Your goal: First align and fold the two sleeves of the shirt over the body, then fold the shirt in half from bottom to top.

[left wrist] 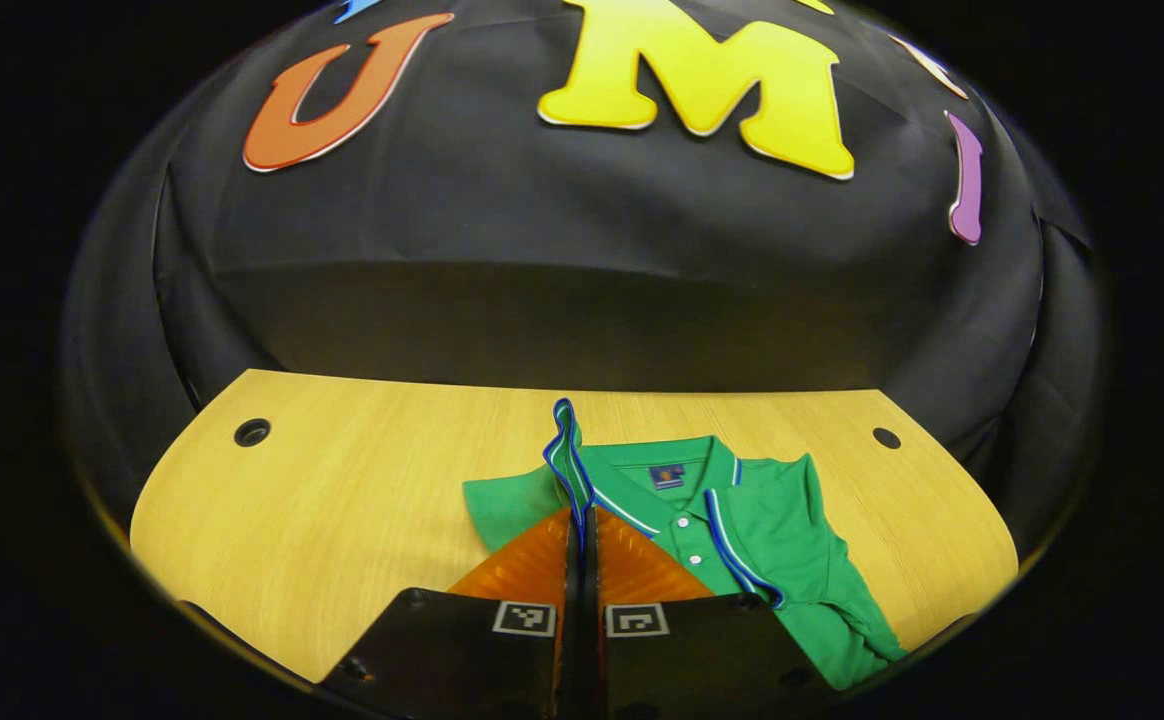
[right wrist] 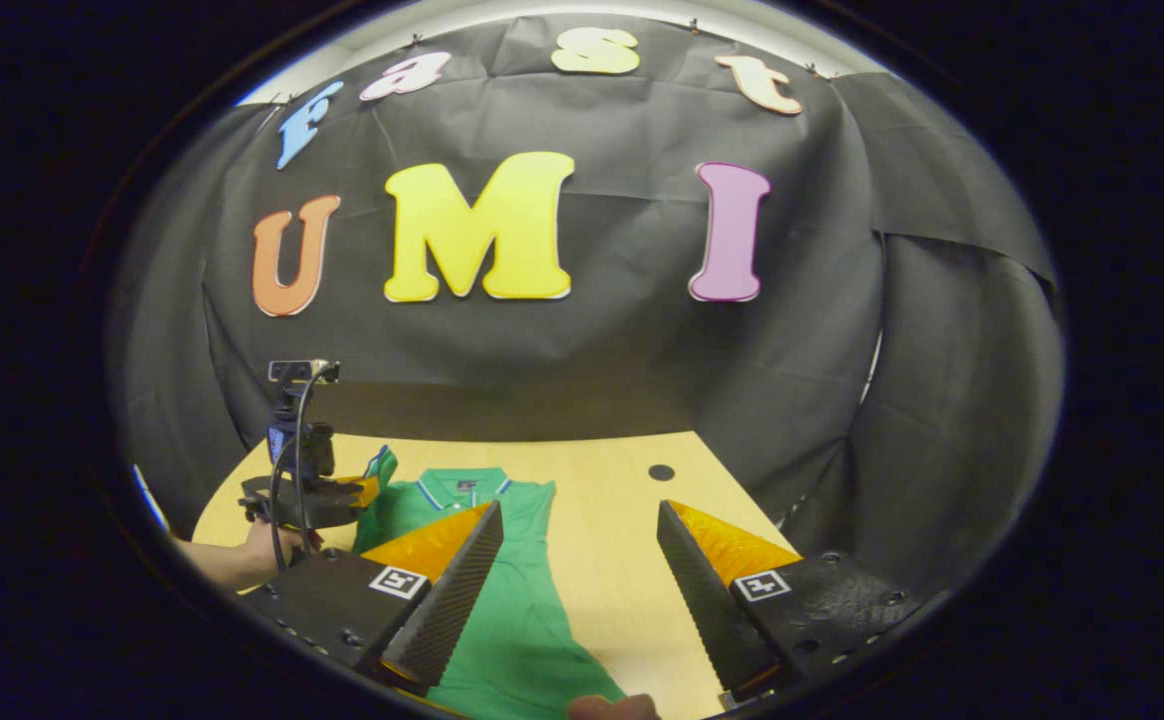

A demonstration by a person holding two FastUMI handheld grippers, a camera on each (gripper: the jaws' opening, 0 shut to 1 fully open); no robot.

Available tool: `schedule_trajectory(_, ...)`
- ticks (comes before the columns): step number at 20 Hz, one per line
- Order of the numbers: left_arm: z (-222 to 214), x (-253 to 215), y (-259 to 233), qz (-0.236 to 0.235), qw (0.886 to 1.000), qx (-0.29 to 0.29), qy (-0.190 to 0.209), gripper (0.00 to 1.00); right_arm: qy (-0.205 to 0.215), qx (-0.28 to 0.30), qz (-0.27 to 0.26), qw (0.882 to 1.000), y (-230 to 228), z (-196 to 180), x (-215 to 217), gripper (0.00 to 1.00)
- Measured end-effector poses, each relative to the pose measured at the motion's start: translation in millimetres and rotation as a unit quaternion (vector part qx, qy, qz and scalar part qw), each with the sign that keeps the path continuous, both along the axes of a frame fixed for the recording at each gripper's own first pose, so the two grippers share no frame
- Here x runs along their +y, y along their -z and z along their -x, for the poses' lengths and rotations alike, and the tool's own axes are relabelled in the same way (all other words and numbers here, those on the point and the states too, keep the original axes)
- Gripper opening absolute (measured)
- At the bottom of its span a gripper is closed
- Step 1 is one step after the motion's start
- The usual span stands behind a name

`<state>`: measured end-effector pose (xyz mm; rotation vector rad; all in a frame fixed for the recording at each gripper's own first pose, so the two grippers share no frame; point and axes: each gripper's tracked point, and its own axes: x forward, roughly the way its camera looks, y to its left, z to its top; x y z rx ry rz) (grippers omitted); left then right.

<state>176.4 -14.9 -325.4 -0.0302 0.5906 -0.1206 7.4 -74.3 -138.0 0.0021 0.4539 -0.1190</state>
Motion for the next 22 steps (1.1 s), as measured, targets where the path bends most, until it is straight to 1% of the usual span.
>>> schedule_trajectory(2,-3.1,-18.1,14.4,-0.005,1.000,0.013,0.003,0.07,0.015,0.001,0.000,1.000,1.9,0.8,-16.4,0.95)
schedule_trajectory(3,-3.9,-28.4,20.2,-0.002,1.000,0.019,0.007,0.10,0.020,0.003,0.001,1.000,2.3,1.0,-23.3,0.95)
schedule_trajectory(4,-3.2,-40.1,25.2,0.005,0.999,0.027,0.018,0.10,0.023,0.006,0.002,1.000,4.6,1.1,-28.3,0.95)
schedule_trajectory(6,5.0,-48.2,26.1,0.005,0.999,0.037,0.017,0.13,0.028,0.009,0.004,1.000,4.2,0.0,-34.7,0.95)
schedule_trajectory(8,8.8,-56.9,17.6,0.017,0.999,0.032,0.014,0.57,0.026,0.011,0.001,1.000,6.3,-3.3,-33.4,0.95)
schedule_trajectory(10,12.6,-49.8,2.8,0.015,1.000,0.017,-0.006,1.00,0.014,0.008,0.000,1.000,8.8,-9.7,-28.1,0.95)
schedule_trajectory(13,19.1,-35.1,-34.1,0.013,0.999,-0.025,-0.028,1.00,-0.011,0.002,-0.003,1.000,6.1,-13.8,-11.5,0.95)
schedule_trajectory(15,33.5,-24.3,-57.1,0.014,0.998,-0.039,-0.037,1.00,-0.034,0.004,-0.013,0.999,8.4,-15.9,4.5,0.98)
schedule_trajectory(16,43.3,-20.2,-67.2,0.018,0.998,-0.041,-0.039,1.00,-0.047,0.008,-0.015,0.999,12.2,-15.4,13.0,0.95)
schedule_trajectory(17,52.3,-14.5,-77.8,0.019,0.998,-0.047,-0.043,1.00,-0.062,0.012,-0.016,0.998,15.6,-13.8,20.1,0.98)
schedule_trajectory(20,91.8,14.6,-107.2,0.013,0.996,-0.063,-0.060,1.00,-0.120,0.026,-0.009,0.992,25.4,-4.9,43.0,0.98)
schedule_trajectory(21,107.8,24.5,-114.2,0.010,0.996,-0.062,-0.066,1.00,-0.133,0.026,-0.005,0.991,26.6,-1.5,45.5,0.98)
schedule_trajectory(22,122.3,34.7,-121.0,0.002,0.995,-0.065,-0.069,1.00,-0.144,0.027,-0.005,0.989,29.4,3.9,48.8,0.96)
